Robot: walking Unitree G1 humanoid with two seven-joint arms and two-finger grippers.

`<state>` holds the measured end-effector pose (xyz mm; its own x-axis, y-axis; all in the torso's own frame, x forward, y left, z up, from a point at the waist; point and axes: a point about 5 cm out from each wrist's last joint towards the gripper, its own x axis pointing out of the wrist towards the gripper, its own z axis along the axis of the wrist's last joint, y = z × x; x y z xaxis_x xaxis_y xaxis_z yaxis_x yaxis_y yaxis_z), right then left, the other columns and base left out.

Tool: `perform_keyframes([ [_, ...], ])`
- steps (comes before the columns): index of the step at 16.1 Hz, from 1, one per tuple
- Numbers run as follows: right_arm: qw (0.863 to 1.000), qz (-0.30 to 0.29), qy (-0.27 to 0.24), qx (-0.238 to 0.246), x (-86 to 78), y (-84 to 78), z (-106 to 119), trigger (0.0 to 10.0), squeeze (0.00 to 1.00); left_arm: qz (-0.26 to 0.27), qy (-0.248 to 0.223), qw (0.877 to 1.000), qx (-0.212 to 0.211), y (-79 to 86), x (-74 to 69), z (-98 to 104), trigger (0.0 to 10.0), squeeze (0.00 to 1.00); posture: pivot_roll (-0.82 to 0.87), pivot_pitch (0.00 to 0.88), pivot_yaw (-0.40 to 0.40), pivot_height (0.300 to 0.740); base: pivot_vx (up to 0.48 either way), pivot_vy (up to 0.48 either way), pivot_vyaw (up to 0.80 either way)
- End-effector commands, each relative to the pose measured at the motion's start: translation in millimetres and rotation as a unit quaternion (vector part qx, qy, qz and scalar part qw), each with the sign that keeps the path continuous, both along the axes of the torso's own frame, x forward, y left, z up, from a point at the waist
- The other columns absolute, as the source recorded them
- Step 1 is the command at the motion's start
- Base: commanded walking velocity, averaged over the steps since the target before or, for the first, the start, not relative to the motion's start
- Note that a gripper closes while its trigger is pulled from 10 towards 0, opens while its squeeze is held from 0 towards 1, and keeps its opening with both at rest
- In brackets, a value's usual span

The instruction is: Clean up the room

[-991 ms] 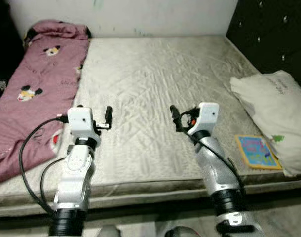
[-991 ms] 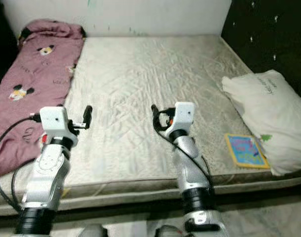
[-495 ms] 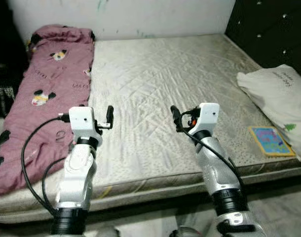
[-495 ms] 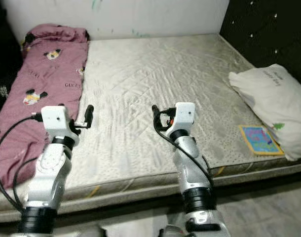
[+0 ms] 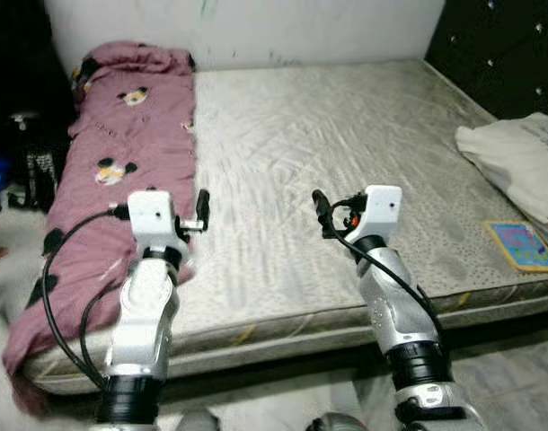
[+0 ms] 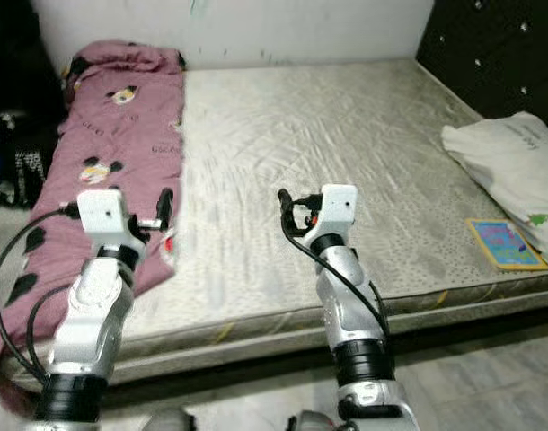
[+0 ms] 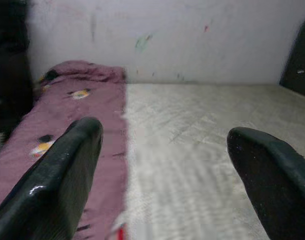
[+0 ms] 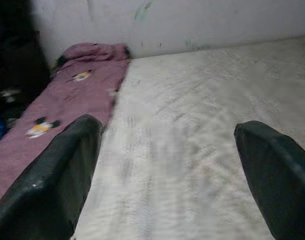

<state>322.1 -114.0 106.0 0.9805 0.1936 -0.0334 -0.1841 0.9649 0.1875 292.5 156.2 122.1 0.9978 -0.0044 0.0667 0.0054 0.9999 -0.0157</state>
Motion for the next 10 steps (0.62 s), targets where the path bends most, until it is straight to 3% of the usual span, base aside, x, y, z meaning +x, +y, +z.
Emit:
perform_keyframes([
  [1,1.0,0.009,-0.011,0.003,2.6,6.9,6.6,10.0,0.0,0.008,-0.002,1.0,0.001,4.2,0.4,1.7,10.0,0.0,-0.04,0.0,-0.014,0.74,0.0,0.48,0.0],
  [6,1.0,0.008,-0.007,0.004,2.8,6.6,5.4,10.0,0.0,0.006,-0.001,1.0,-0.001,4.1,0.4,1.5,10.0,0.0,-0.04,0.0,-0.014,0.74,0.0,0.48,0.0],
  [8,1.0,0.008,-0.006,0.003,3.0,6.2,5.1,10.0,0.0,0.007,0.0,1.0,-0.001,4.0,0.4,1.2,10.0,0.0,-0.04,0.0,-0.015,0.74,0.0,0.48,-0.68],
  [10,1.0,0.008,-0.006,0.003,3.0,5.9,5.2,10.0,0.0,0.008,0.001,1.0,-0.002,3.9,0.3,1.0,10.0,0.0,-0.04,0.0,-0.015,0.74,0.0,0.48,0.0],
])
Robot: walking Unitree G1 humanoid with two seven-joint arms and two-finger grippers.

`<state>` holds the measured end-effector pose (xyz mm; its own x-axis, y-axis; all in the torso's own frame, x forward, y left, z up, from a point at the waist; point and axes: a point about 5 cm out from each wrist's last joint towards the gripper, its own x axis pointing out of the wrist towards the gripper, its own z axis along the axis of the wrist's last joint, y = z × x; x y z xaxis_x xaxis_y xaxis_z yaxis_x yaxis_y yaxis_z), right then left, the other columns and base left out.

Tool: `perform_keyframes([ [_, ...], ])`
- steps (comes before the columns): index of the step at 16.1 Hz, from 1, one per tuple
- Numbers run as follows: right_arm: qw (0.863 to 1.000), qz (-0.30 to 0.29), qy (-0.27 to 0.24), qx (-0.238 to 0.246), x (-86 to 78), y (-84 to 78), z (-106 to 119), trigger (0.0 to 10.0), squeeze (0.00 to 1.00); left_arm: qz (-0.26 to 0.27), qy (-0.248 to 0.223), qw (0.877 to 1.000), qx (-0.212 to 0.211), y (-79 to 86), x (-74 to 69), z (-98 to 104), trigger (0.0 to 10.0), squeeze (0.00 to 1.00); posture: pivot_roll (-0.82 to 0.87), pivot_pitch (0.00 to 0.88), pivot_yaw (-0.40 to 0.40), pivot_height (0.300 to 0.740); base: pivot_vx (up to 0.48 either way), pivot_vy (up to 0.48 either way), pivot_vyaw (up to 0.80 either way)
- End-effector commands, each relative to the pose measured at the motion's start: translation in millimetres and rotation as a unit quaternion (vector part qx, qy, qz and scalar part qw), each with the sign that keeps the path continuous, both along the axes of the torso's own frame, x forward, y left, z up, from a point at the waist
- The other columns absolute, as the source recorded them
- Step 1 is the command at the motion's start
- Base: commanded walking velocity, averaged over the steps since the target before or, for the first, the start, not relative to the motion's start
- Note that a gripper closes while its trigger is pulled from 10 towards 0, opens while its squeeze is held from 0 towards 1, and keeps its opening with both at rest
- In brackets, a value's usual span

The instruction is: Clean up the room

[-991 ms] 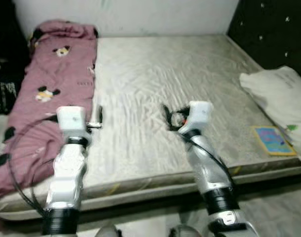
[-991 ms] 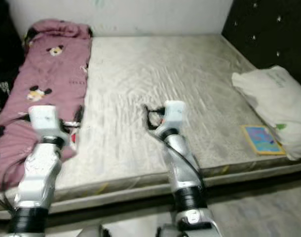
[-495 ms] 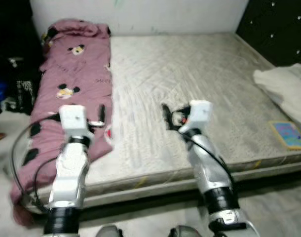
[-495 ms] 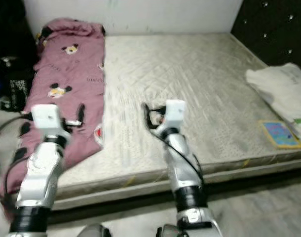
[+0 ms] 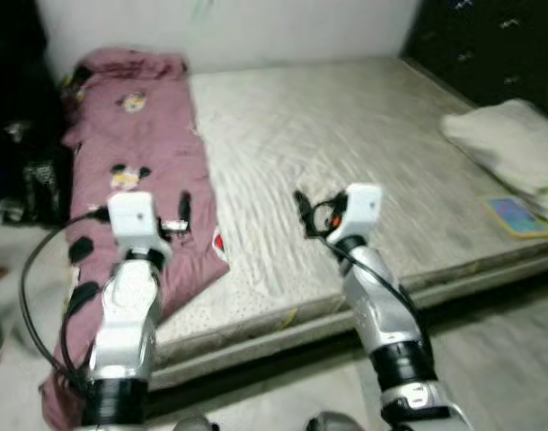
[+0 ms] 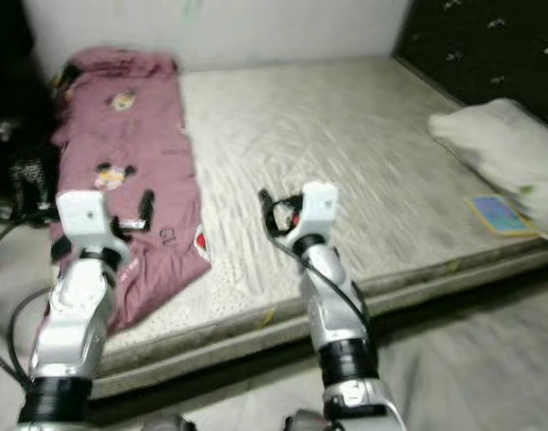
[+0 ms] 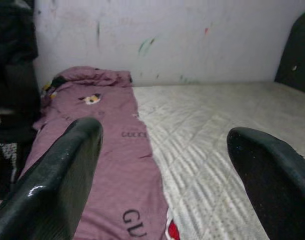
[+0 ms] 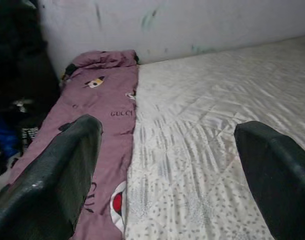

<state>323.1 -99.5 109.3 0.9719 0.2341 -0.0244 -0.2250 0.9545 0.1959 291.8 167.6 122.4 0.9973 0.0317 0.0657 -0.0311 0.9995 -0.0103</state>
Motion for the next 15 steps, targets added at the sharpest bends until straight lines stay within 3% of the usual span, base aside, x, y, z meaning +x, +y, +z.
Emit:
perform_keyframes([
  [1,1.0,-0.013,-0.002,-0.002,2.0,-8.9,1.6,10.0,0.0,-0.011,0.001,1.0,-0.006,-7.7,0.8,0.6,10.0,0.0,-0.04,0.0,-0.015,0.74,0.0,0.48,0.0],
  [10,1.0,-0.017,-0.002,-0.005,3.4,-10.5,2.0,10.0,0.0,-0.013,0.0,1.0,-0.002,-8.6,2.5,0.8,10.0,0.0,-0.04,0.0,-0.014,0.74,0.0,0.475,0.0],
  [15,1.0,-0.018,-0.005,-0.013,5.0,-10.4,2.6,10.0,0.0,-0.031,-0.014,0.999,0.007,-14.0,3.3,4.4,10.0,0.0,-0.05,0.0,-0.01,0.74,0.0,0.049,0.0],
])
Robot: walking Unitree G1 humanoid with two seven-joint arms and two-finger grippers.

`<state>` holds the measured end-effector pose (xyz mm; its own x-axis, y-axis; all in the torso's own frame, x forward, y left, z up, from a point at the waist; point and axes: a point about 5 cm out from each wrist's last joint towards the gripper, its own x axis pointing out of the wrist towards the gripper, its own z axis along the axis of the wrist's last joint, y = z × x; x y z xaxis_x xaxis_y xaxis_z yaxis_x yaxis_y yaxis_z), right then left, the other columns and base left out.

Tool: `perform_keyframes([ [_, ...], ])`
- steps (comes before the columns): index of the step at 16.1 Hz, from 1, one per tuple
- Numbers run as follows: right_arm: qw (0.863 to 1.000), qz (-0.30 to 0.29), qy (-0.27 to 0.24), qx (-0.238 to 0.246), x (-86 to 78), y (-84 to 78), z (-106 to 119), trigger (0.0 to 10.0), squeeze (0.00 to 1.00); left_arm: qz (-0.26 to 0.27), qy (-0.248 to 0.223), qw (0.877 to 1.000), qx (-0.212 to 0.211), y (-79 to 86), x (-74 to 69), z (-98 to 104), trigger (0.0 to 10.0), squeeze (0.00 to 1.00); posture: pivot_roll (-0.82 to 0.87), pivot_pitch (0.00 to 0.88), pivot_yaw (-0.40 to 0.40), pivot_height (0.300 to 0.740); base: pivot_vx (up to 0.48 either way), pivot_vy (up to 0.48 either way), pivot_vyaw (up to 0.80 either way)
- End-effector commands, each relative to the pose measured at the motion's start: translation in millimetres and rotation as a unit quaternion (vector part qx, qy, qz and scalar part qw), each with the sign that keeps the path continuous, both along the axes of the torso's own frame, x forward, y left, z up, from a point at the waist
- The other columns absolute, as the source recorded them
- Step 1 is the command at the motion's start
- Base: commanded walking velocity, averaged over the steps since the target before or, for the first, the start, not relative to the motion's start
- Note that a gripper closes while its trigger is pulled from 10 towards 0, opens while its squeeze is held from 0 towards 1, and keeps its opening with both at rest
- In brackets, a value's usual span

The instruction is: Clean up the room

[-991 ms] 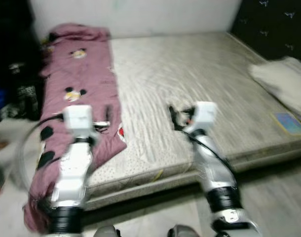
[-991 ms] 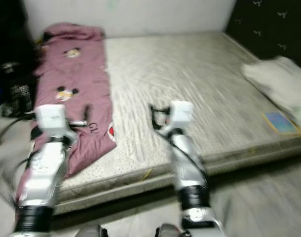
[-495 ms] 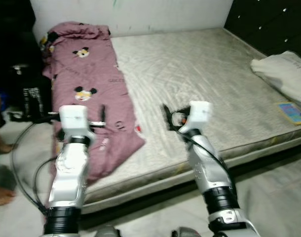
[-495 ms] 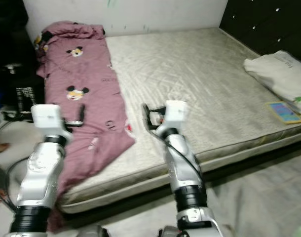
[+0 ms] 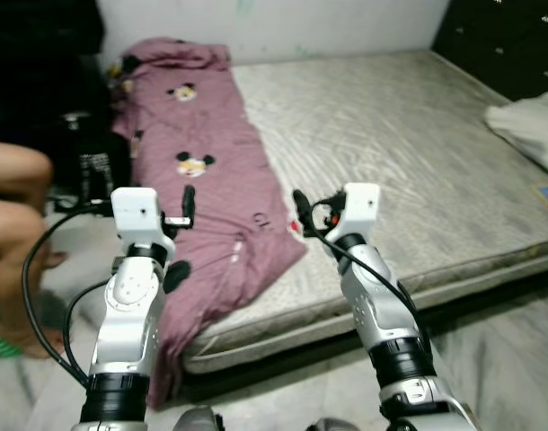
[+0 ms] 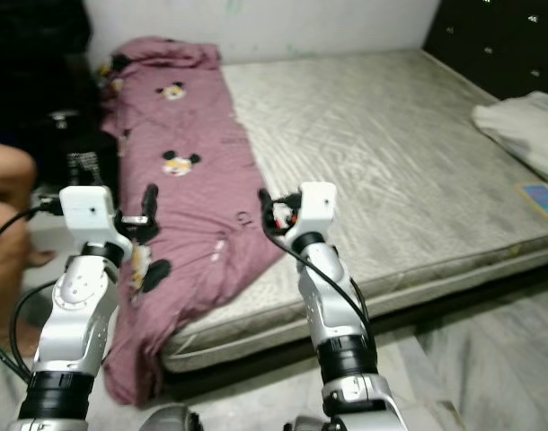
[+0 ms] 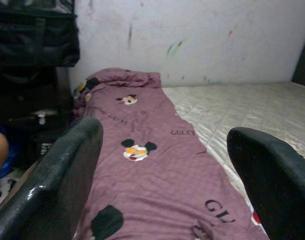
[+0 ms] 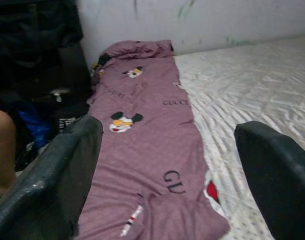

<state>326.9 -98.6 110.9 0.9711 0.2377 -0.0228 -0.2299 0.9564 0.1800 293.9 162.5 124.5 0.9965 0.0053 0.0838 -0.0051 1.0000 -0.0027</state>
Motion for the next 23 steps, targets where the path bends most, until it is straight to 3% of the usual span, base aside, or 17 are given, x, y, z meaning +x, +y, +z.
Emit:
perform_keyframes([
  [1,1.0,-0.019,-0.006,-0.007,1.4,-11.0,1,10.0,0.0,-0.019,-0.005,1.0,0.0,-9.4,1.4,3,10.0,0.0,-0.05,0.0,-0.01,0.74,0.0,0.0,0.41],
  [4,1.0,-0.019,-0.003,-0.013,1.8,-10.8,1,10.0,0.0,-0.022,-0.008,1.0,-0.006,-9.9,2.0,3,10.0,0.0,-0.05,0.0,-0.011,0.74,0.0,0.0,0.73],
  [9,1.0,-0.025,0.008,-0.012,2.2,-11.3,-2,10.0,0.0,-0.021,-0.007,1.0,-0.012,-8.5,0.9,3,10.0,0.0,-0.05,0.008,-0.011,0.74,0.0,0.0,0.0],
  [15,0.999,-0.032,0.013,-0.008,1.7,-11.6,-3,10.0,0.0,-0.028,0.003,0.999,-0.017,-9.4,1.1,0,10.0,0.0,-0.05,0.01,-0.009,0.74,0.0,0.48,0.0],
  [18,0.999,-0.032,0.012,-0.006,1.9,-11.9,-3,10.0,0.0,-0.019,0.0,1.0,0.001,-8.8,1.1,2,10.0,0.0,-0.05,0.007,-0.008,0.74,0.0,0.0,0.0],
  [23,0.999,-0.038,-0.007,-0.003,1.1,-13.8,2,10.0,0.0,0.0,0.007,1.0,0.007,11.8,-13.6,-1,10.0,0.0,-0.04,0.001,-0.006,0.74,0.0,0.0,0.0],
])
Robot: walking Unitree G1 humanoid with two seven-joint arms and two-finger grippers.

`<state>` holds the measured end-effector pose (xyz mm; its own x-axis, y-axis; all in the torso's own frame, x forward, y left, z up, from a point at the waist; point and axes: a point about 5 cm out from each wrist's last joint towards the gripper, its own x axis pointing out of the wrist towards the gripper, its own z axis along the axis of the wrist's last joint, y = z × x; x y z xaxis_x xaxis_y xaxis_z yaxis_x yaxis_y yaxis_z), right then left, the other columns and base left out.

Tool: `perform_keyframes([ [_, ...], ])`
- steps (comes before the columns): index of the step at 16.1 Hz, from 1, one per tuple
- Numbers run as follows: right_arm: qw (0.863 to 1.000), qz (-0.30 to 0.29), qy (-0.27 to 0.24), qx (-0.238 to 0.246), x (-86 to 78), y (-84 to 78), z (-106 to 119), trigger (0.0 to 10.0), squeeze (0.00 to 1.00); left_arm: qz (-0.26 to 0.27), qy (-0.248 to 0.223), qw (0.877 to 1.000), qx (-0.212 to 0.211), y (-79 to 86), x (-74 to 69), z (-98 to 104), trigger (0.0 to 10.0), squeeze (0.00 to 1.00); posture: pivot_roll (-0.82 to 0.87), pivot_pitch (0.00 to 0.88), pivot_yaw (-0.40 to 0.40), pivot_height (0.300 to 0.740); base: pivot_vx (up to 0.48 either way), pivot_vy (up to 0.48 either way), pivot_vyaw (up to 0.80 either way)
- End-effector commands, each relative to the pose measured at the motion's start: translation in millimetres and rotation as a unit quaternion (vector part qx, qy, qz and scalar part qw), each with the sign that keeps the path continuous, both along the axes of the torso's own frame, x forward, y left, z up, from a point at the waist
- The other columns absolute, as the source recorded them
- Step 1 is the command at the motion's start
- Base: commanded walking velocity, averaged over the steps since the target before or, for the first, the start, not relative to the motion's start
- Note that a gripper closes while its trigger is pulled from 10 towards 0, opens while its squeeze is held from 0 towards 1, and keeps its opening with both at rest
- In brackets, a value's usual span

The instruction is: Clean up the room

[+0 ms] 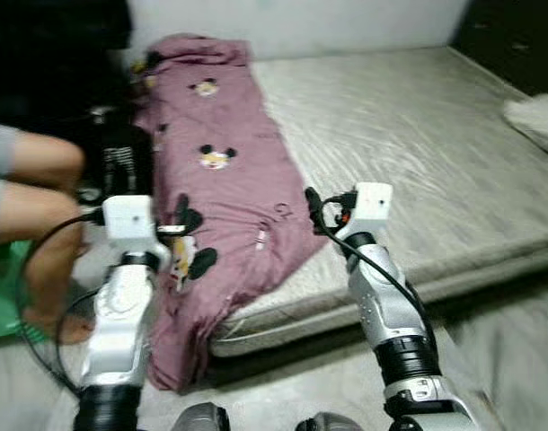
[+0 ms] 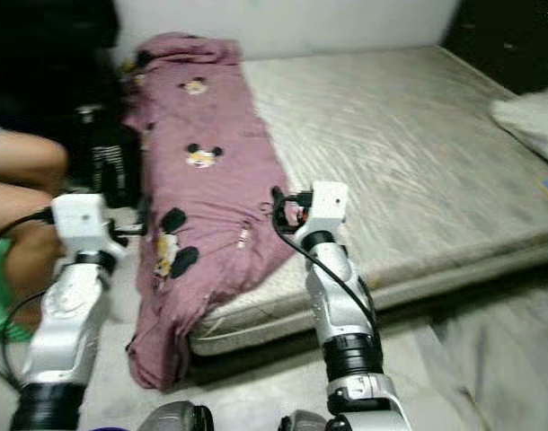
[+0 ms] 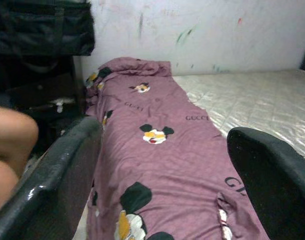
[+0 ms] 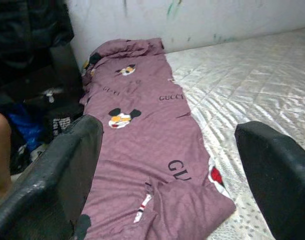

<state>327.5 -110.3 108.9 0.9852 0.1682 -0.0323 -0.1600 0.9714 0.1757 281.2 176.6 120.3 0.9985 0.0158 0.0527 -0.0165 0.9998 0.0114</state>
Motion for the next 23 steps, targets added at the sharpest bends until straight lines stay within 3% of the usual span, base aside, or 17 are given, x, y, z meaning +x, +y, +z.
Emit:
perform_keyframes([
  [1,1.0,-0.007,-0.018,-0.001,0.2,-3.5,7,10.0,0.0,-0.005,-0.01,1.0,0.007,-1.4,-4.1,4,10.0,0.0,-0.04,0.001,-0.007,0.74,0.0,0.0,0.0],
  [5,1.0,-0.015,-0.024,-0.002,-1.7,-7.5,10,10.0,0.0,-0.024,-0.023,0.999,0.02,-5.9,-12.0,8,10.0,0.0,-0.04,0.014,-0.01,0.74,0.0,0.0,0.0],
  [14,1.0,-0.019,-0.012,-0.003,-1.8,-7.5,7,10.0,0.0,-0.042,-0.02,0.999,-0.01,-8.3,-14.4,8,10.0,0.0,-0.04,0.028,-0.01,0.74,0.0,0.0,-0.17],
  [23,1.0,-0.023,-0.01,-0.005,-0.3,-8.4,7,10.0,0.0,-0.047,-0.023,0.998,-0.016,-10.1,-13.4,10,10.0,0.0,-0.04,0.032,-0.013,0.74,0.29,0.0,0.0],
])
